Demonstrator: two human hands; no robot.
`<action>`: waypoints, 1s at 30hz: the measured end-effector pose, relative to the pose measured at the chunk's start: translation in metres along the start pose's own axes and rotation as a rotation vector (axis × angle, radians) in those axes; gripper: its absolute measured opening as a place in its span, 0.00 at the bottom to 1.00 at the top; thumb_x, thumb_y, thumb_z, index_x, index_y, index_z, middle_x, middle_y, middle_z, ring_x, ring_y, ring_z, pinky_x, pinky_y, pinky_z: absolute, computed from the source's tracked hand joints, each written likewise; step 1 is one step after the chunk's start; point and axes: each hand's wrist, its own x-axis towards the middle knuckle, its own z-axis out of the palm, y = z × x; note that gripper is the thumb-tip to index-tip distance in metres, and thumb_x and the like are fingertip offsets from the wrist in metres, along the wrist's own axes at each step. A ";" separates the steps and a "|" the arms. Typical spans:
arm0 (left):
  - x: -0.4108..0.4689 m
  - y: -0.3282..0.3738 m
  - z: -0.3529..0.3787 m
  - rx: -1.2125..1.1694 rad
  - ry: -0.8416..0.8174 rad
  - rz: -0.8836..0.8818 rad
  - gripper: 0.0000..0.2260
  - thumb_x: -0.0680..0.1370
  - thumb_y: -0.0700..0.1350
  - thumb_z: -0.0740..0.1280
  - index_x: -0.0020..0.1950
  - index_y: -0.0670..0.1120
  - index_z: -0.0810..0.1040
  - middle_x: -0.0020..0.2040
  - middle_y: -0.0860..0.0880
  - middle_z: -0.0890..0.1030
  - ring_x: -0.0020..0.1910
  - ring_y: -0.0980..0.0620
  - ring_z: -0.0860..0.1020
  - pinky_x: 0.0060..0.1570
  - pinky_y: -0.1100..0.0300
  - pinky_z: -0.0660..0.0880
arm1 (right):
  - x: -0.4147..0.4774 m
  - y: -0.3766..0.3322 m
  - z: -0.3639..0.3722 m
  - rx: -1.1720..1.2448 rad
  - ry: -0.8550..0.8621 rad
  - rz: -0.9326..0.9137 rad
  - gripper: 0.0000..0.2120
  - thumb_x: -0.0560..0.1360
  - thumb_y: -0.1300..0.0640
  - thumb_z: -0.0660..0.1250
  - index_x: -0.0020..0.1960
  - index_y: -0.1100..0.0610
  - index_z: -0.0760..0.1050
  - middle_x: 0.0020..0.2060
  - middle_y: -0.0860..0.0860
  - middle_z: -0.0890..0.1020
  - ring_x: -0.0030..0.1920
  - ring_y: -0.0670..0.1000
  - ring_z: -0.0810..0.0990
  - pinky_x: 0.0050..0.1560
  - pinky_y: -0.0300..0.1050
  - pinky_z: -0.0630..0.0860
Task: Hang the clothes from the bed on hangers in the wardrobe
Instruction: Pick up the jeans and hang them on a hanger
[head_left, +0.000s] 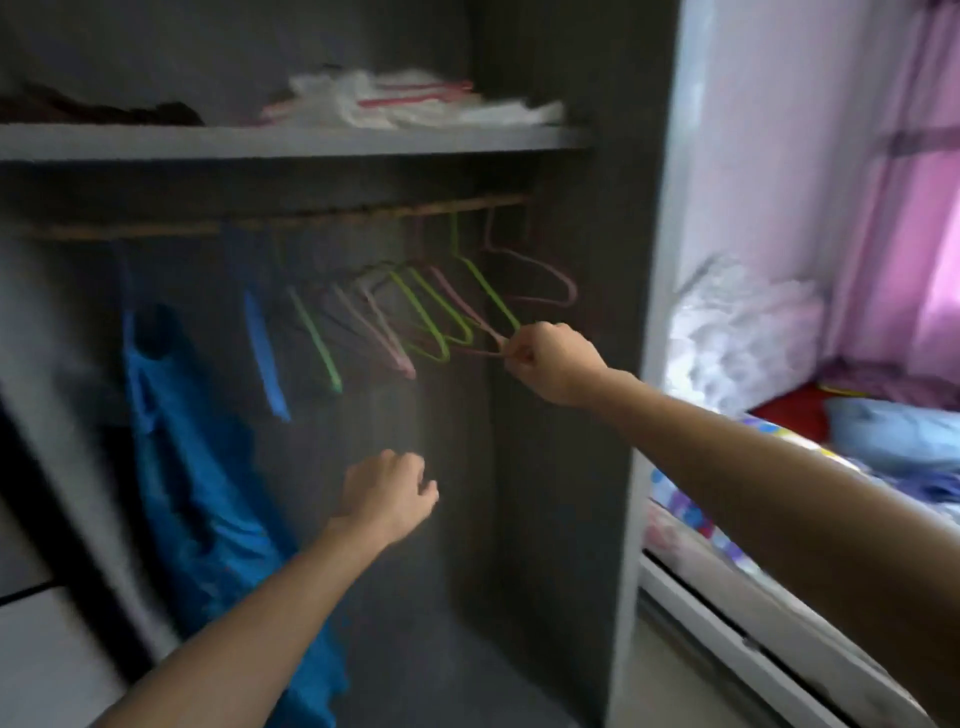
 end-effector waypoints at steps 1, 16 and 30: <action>0.003 0.029 0.008 -0.022 -0.027 0.041 0.13 0.76 0.57 0.62 0.45 0.49 0.78 0.46 0.48 0.82 0.49 0.45 0.80 0.45 0.57 0.72 | -0.017 0.030 -0.011 -0.036 -0.005 0.036 0.09 0.73 0.53 0.62 0.49 0.49 0.79 0.49 0.54 0.83 0.51 0.60 0.80 0.47 0.47 0.76; 0.071 0.432 0.102 -0.215 -0.245 0.700 0.15 0.76 0.58 0.60 0.51 0.50 0.78 0.51 0.47 0.82 0.53 0.44 0.79 0.50 0.54 0.73 | -0.218 0.405 -0.114 -0.174 -0.071 0.719 0.10 0.73 0.50 0.68 0.53 0.51 0.82 0.50 0.51 0.84 0.52 0.54 0.81 0.51 0.46 0.77; 0.126 0.742 0.175 -0.200 -0.550 1.208 0.08 0.76 0.54 0.62 0.43 0.51 0.69 0.49 0.48 0.80 0.51 0.46 0.78 0.41 0.56 0.69 | -0.402 0.620 -0.180 -0.037 0.072 1.457 0.08 0.74 0.50 0.69 0.51 0.51 0.82 0.46 0.48 0.84 0.46 0.47 0.81 0.49 0.45 0.78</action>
